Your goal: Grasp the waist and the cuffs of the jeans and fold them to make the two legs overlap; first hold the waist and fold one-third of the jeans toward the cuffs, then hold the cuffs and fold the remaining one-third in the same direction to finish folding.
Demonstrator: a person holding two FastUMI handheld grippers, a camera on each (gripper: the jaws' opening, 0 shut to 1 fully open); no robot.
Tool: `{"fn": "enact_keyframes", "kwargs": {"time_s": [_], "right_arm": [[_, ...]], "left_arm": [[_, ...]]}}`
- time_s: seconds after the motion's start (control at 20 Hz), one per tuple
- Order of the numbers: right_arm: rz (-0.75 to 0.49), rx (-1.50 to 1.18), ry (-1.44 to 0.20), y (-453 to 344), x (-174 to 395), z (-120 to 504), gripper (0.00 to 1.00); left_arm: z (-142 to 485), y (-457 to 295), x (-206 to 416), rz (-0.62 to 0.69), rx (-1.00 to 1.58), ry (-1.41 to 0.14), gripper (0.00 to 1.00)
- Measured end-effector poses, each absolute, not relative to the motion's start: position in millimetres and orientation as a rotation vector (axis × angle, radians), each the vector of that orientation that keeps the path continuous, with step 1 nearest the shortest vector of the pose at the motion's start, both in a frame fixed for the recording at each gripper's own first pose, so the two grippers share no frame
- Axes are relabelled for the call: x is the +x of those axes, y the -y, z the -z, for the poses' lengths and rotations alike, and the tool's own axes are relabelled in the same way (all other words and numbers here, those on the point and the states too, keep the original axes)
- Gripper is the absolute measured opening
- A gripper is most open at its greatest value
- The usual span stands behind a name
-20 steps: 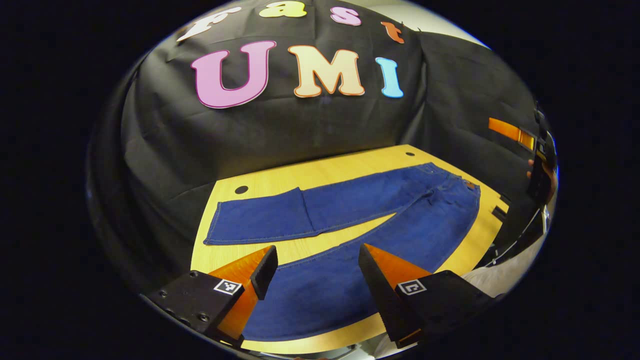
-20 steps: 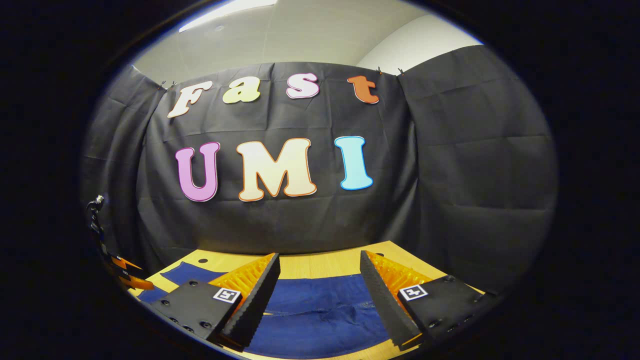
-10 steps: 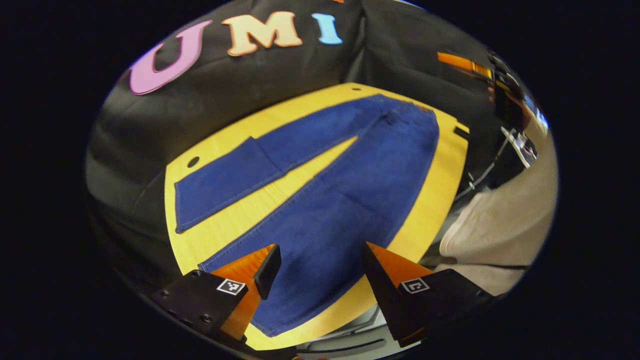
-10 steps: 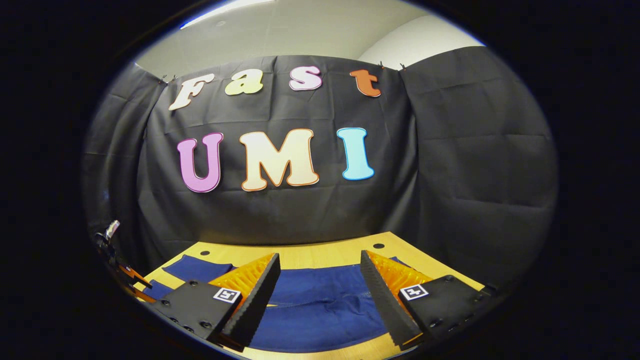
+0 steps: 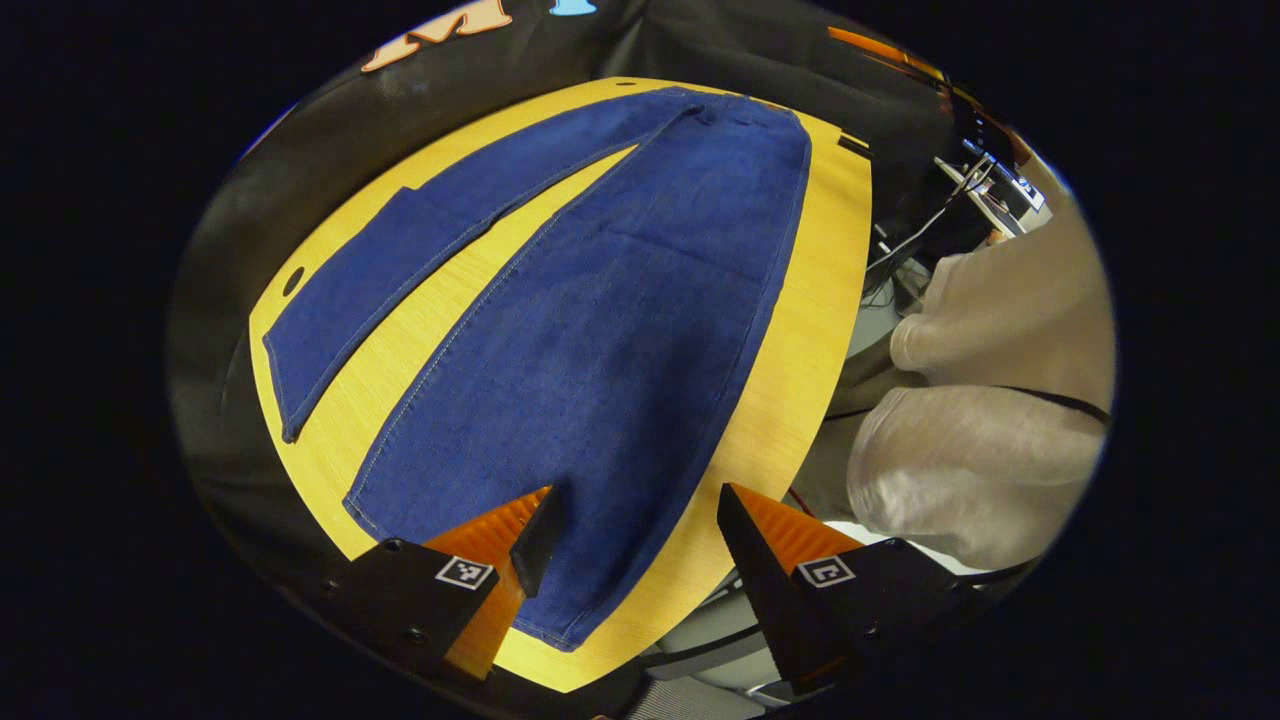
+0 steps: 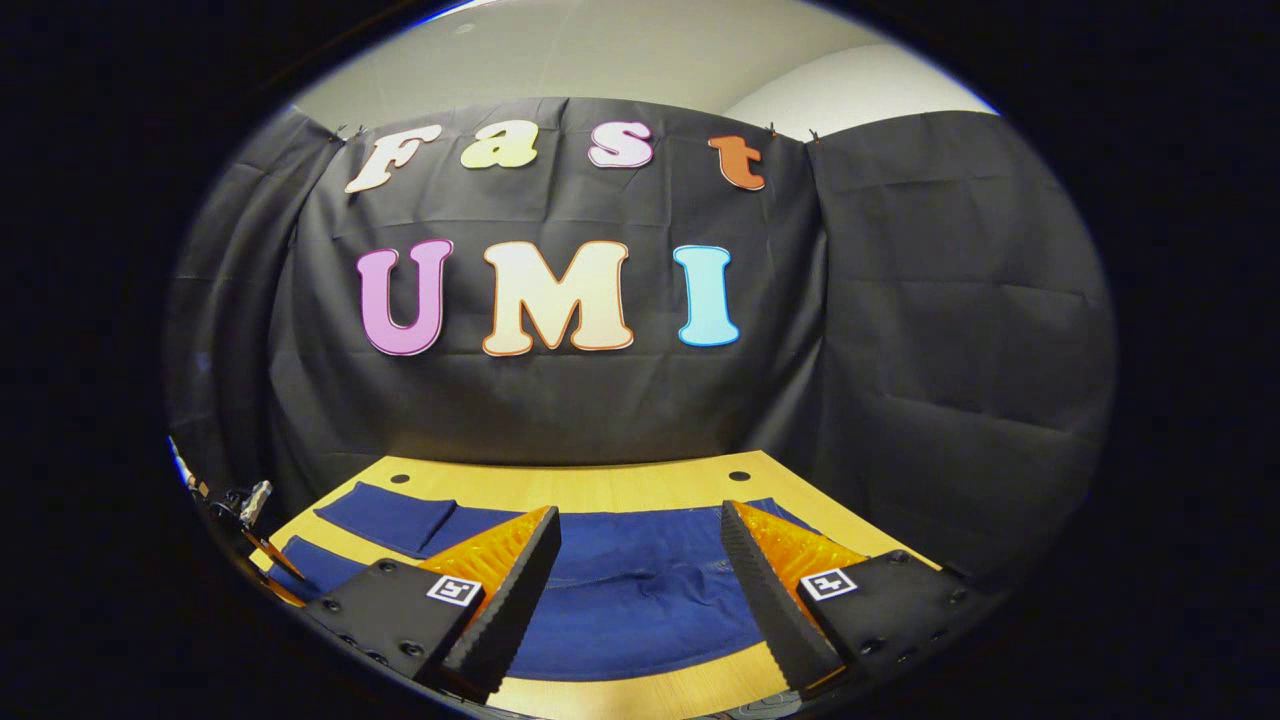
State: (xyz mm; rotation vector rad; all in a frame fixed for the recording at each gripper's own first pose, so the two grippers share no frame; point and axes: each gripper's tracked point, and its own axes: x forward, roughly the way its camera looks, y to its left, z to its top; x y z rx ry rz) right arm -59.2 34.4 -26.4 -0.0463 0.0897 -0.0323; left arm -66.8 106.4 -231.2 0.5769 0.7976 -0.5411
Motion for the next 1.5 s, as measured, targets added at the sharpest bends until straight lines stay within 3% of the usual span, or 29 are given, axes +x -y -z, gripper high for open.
{"fn": "enact_keyframes", "kwargs": {"time_s": [0.6,0.95,1.05,1.5], "right_arm": [[0.086,-0.041,-0.115,-25,-70,35,0.99],[0.083,-0.041,-0.134,-21,-62,40,0.99],[0.08,-0.045,-0.14,-21,-59,43,0.99],[0.064,-0.077,-0.265,10,-50,83,0.99]], "left_arm": [[250,-118,-74,0.586,0.679,-0.905,0.95],[248,-122,-71,0.567,0.749,-0.935,0.89],[248,-122,-72,0.566,0.758,-0.946,0.93],[247,-123,-68,0.511,0.711,-0.962,0.73]]}}
